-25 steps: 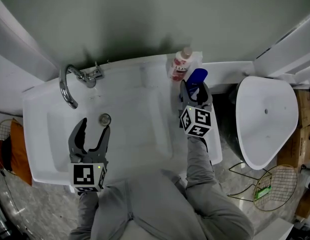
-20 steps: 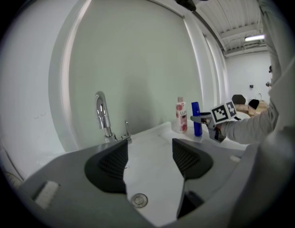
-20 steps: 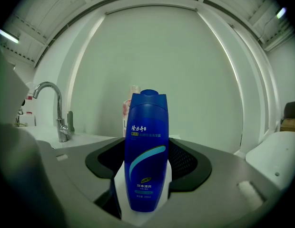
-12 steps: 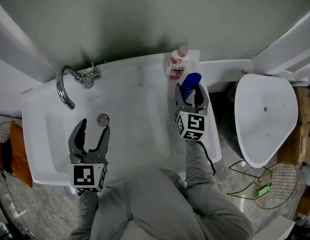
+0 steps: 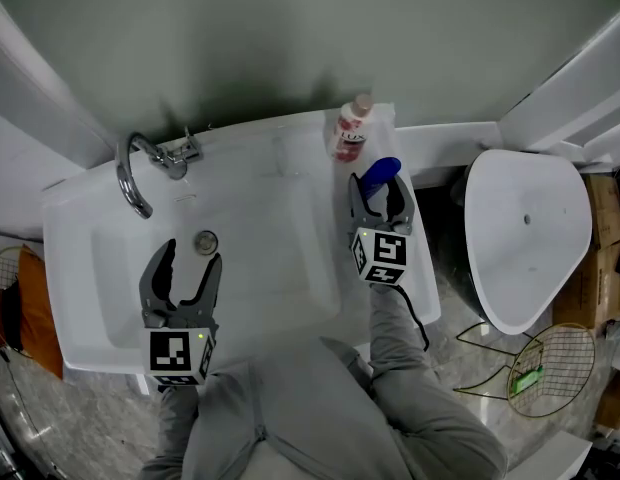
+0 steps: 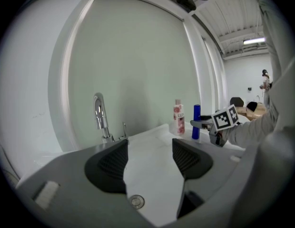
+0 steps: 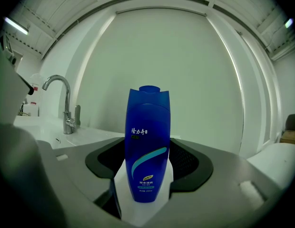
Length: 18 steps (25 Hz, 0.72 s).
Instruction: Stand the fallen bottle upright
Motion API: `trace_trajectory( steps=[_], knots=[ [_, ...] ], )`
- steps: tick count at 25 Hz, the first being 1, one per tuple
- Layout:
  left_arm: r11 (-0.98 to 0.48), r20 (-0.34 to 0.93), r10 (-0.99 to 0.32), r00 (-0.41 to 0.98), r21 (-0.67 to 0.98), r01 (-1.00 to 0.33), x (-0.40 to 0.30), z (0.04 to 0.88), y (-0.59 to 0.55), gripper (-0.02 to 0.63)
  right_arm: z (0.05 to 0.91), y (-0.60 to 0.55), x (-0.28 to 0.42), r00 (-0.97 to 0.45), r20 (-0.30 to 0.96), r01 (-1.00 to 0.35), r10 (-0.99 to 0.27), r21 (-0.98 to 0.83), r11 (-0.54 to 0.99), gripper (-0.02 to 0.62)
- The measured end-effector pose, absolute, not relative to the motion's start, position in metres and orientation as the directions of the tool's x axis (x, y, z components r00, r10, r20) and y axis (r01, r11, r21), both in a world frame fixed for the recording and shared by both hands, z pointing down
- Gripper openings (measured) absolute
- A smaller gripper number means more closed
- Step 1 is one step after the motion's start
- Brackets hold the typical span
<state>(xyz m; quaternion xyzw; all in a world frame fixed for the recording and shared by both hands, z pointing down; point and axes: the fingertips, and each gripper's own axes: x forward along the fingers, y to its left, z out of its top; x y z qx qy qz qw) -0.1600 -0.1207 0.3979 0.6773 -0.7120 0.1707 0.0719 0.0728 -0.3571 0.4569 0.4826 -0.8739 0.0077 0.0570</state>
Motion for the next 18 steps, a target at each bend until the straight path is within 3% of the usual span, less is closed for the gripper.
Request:
trace_trajectory(
  steps=[18],
  knots=[
    [0.033,0.289,-0.955,-0.070,-0.131,-0.991,-0.162,0.389,-0.116,0.341,0.438,-0.352,0.073,-0.547,0.088,-0.832,-0.832,0.047,0.552,0.281]
  ],
)
